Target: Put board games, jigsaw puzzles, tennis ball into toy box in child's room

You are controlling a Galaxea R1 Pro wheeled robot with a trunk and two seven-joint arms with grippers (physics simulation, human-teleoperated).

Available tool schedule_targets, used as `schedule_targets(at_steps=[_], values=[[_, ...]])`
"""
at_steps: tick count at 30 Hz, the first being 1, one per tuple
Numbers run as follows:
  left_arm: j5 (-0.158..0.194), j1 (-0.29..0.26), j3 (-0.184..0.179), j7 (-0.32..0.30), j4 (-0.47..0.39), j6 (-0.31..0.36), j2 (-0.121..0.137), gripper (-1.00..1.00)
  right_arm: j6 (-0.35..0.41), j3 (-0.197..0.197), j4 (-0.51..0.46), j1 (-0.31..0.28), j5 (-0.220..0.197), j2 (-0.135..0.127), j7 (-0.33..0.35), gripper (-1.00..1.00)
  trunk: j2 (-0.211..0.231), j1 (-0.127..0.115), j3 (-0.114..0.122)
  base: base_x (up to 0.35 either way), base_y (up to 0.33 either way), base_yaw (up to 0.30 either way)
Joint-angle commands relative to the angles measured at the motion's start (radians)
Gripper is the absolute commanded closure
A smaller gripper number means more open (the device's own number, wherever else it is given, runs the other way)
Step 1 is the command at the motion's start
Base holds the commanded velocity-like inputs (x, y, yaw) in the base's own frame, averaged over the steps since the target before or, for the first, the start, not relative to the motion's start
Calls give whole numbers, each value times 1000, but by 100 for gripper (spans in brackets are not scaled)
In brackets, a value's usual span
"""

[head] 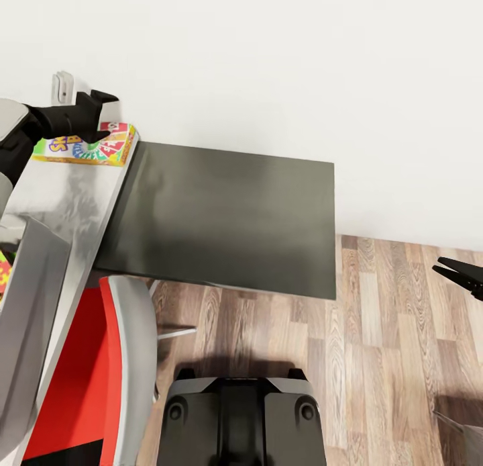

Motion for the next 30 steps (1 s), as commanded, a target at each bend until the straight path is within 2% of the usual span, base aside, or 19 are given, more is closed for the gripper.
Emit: schedule_targets(at_steps=[1,30], values=[[8,-1,-6,4,-1,1,1,-100,5,0,0,-1,0,0,2,-100,-1,0,-1,-72,0,0],[9,-1,-7,5,-22,19,1,-100,5,0,0,-1,0,0,2,-100,-1,0,-1,-11,0,0]])
